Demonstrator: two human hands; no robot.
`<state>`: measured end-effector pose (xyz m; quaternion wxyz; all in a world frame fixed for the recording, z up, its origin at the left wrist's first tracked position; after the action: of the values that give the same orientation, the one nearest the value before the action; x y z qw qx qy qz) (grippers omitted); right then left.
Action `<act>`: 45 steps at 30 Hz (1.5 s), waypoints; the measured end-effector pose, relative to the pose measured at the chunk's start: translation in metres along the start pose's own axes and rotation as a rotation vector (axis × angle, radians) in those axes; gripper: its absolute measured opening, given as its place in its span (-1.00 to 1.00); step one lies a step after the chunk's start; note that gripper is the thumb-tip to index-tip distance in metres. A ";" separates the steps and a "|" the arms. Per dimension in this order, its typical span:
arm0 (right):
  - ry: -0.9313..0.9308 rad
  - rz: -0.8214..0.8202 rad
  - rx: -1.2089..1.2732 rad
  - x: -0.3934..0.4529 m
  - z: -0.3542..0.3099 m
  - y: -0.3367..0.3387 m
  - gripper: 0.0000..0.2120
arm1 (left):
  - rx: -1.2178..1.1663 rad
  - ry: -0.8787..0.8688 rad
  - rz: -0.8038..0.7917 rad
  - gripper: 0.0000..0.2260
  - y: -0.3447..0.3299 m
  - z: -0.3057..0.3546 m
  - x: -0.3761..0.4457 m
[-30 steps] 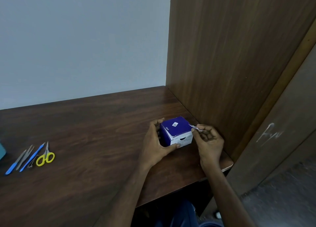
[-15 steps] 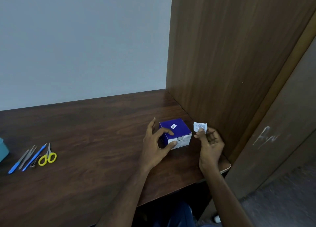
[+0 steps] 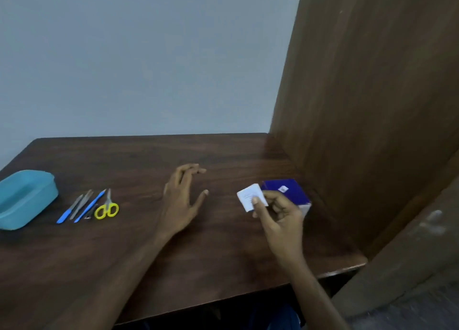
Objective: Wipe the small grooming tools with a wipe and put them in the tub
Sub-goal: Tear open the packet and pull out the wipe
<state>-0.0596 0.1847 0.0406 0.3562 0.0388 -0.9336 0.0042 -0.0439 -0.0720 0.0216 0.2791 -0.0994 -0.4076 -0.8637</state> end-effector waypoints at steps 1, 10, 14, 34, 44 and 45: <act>-0.033 -0.096 0.024 0.003 0.006 -0.025 -0.93 | 0.068 0.003 -0.004 -0.51 0.009 -0.013 0.005; -0.224 -0.259 0.026 0.069 0.114 -0.179 -0.87 | 0.465 0.050 0.091 -0.21 0.016 -0.078 0.050; -0.216 -0.331 0.016 0.086 0.147 -0.199 -0.93 | 0.447 0.050 0.147 -0.14 0.008 -0.088 0.058; -0.075 -0.505 0.092 0.085 0.140 -0.201 -0.75 | -0.039 -0.025 -0.128 -0.50 0.008 -0.096 0.070; -0.076 -0.560 0.097 0.085 0.137 -0.201 -0.78 | -0.145 -0.008 -0.260 -0.53 0.009 -0.096 0.068; -0.099 -0.546 0.134 0.085 0.137 -0.201 -0.78 | -0.161 -0.008 -0.261 -0.55 0.010 -0.095 0.068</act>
<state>-0.1986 -0.0267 -0.0092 0.2949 0.3122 -0.9025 -0.0322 -0.0895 -0.1763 -0.0060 0.1538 -0.0712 -0.3474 -0.9223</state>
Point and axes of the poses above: each hand's wrist, its own x-axis towards the middle knuckle, its own y-axis out of the back of the hand, z = x × y, the point moved 3 cm from there along x, towards the middle knuckle, and after that the axes turned 15 degrees about y, right-handed, at the moved point
